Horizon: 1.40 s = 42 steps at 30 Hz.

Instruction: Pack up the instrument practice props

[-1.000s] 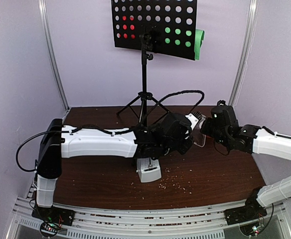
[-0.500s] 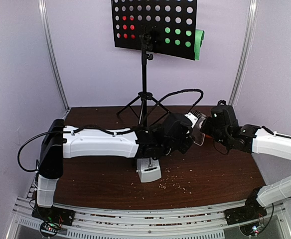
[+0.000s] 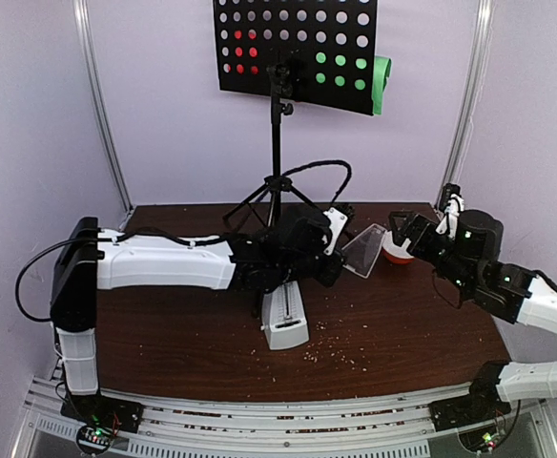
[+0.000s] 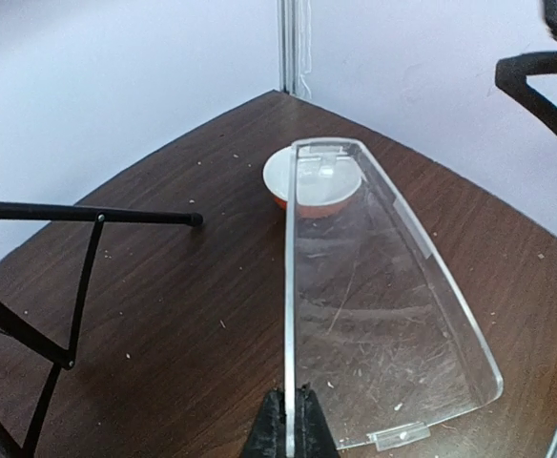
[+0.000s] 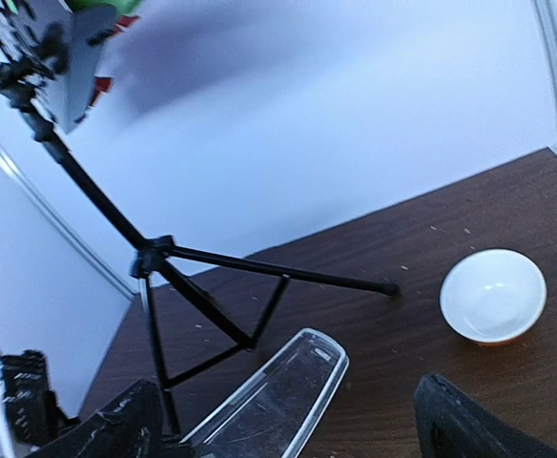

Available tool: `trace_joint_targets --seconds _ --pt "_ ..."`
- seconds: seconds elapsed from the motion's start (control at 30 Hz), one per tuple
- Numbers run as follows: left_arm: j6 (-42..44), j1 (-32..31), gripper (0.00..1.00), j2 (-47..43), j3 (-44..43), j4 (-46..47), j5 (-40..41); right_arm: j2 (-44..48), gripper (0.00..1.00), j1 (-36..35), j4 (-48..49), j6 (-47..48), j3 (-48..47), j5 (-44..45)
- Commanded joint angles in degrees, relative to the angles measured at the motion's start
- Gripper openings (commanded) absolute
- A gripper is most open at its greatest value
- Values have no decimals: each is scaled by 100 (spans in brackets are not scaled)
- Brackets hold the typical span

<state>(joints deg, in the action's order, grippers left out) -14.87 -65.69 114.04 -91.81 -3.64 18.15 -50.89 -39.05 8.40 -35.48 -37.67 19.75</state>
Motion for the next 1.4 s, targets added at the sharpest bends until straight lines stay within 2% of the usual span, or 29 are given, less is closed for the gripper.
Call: trace_joint_targets --seconds 0.0,0.23,0.4,0.53,0.63,1.0,1.13,1.37 --pt "-727 465 0 -1066 918 1506 -1636 478 96 122 1289 348 335 -1133" --pt "-1717 1070 0 -2149 2486 3219 -3470 355 97 226 2991 10 390 -3301" --pt "-2082 1137 0 -2504 3018 4253 -4348 -404 95 218 3884 -448 -28 -4697" --pt "-2479 1146 0 -2649 3414 5272 -4966 -952 95 186 4884 -1062 -265 -5316" --pt "-2771 1146 0 -2641 3521 5740 -5248 -1160 94 143 5387 -1344 -405 -5555" --pt "-3424 1146 0 -2419 3651 6637 -5269 -1234 87 -175 5377 -1179 -654 -5817" --pt "-3463 1142 0 -2343 3633 6646 -5260 -1286 83 -283 5173 -1018 -761 -5770" --pt "-3345 1146 0 -2344 3635 6497 -5159 -1616 82 -436 5166 -1028 -976 -5667"
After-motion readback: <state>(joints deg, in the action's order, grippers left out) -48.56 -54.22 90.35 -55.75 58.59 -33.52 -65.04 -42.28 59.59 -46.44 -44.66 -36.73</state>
